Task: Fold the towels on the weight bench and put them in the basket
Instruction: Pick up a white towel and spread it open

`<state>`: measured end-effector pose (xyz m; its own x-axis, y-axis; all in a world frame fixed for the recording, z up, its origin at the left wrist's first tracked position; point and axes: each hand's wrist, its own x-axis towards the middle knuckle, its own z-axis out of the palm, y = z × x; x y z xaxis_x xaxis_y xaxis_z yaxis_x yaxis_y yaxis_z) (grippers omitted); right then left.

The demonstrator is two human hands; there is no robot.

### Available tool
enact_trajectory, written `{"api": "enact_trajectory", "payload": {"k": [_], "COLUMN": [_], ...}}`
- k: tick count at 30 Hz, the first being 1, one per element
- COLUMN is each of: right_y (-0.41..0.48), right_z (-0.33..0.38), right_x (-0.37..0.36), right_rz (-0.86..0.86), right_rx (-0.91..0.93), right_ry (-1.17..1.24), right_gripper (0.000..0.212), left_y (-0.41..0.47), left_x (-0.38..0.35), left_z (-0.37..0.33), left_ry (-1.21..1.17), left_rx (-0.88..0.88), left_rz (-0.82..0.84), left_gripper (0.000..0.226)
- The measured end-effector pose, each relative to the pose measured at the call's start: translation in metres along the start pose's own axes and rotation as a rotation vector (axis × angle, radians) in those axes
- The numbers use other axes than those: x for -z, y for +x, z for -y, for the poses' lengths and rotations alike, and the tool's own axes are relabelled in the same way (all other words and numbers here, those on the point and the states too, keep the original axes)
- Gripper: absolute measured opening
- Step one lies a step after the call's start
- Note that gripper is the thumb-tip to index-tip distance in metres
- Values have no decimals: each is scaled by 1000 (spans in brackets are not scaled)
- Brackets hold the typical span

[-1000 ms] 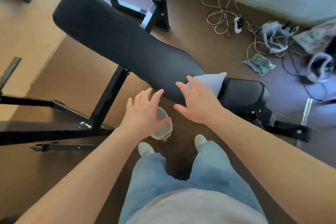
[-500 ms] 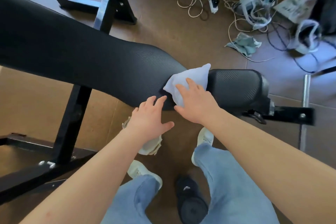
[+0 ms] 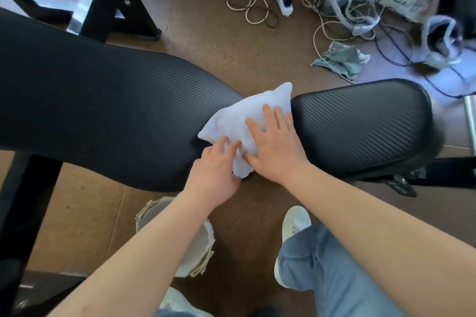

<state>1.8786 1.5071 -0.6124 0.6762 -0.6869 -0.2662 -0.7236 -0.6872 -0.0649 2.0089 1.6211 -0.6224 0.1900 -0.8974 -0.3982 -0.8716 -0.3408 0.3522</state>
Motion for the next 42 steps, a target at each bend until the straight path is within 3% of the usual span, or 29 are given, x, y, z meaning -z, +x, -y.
{"api": "enact_trajectory", "payload": {"k": [5, 12, 23, 27, 33, 40, 42], "right_y": [12, 16, 18, 18, 7, -12, -22], "right_z": [-2, -4, -1, -6, -1, 2, 0], "right_x": [-30, -50, -52, -49, -46, -27, -17], "right_rz": [-119, -323, -340, -359, -294, -446, -408], "right_rx": [16, 62, 134, 228, 215, 26, -39], "right_ry": [55, 98, -72, -5, -10, 66, 36], "right_gripper": [83, 75, 70, 62, 84, 44, 40], "left_y": [26, 40, 46, 51, 39, 18, 10], "left_x": [-32, -53, -36, -21, -12, 9, 12], "left_z": [20, 36, 52, 48, 31, 7, -2], "left_ry": [-21, -102, -67, -44, -106, -145, -144], "left_rx": [-136, -269, -293, -234, -162, -68, -75], "left_rz": [-243, -440, -473, -493, -563, -663, -663], "left_gripper": [72, 60, 25, 25, 22, 21, 21]}}
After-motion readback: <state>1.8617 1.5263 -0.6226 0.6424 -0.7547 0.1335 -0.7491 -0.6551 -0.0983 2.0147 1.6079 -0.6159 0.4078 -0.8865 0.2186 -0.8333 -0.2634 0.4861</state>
